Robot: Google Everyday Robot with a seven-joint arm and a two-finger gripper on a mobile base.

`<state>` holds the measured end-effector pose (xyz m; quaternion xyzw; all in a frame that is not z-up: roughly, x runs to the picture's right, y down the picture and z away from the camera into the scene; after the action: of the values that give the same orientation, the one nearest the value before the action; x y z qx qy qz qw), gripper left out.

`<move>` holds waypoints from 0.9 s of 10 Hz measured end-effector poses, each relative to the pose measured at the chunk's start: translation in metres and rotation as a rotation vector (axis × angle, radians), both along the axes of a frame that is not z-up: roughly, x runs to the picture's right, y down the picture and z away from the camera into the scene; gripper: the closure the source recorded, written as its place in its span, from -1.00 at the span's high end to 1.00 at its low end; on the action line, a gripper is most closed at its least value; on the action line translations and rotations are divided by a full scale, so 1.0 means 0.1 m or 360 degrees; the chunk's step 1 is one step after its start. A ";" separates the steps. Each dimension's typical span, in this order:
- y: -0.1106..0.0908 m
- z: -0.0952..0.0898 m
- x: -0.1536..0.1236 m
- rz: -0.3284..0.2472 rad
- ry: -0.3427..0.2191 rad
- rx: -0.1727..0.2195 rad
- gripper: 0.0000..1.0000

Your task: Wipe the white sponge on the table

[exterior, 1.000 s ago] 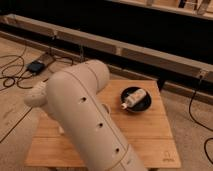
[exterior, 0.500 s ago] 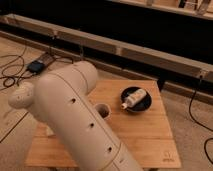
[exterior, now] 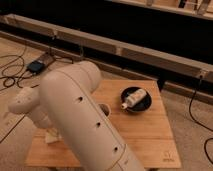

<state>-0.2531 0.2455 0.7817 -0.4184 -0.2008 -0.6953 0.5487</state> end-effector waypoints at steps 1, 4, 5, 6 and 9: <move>0.00 -0.01 0.02 0.0066 -0.0014 -0.0014 -0.49; -0.09 -0.07 0.05 0.0255 -0.0072 -0.0026 0.08; -0.13 -0.07 0.10 0.0289 -0.0084 -0.0023 0.27; -0.18 -0.08 0.18 0.0319 -0.0095 -0.0019 0.51; -0.23 -0.12 0.27 0.0336 -0.0134 -0.0014 0.60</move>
<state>-0.2258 0.2224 0.7702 -0.3678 -0.2697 -0.6497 0.6081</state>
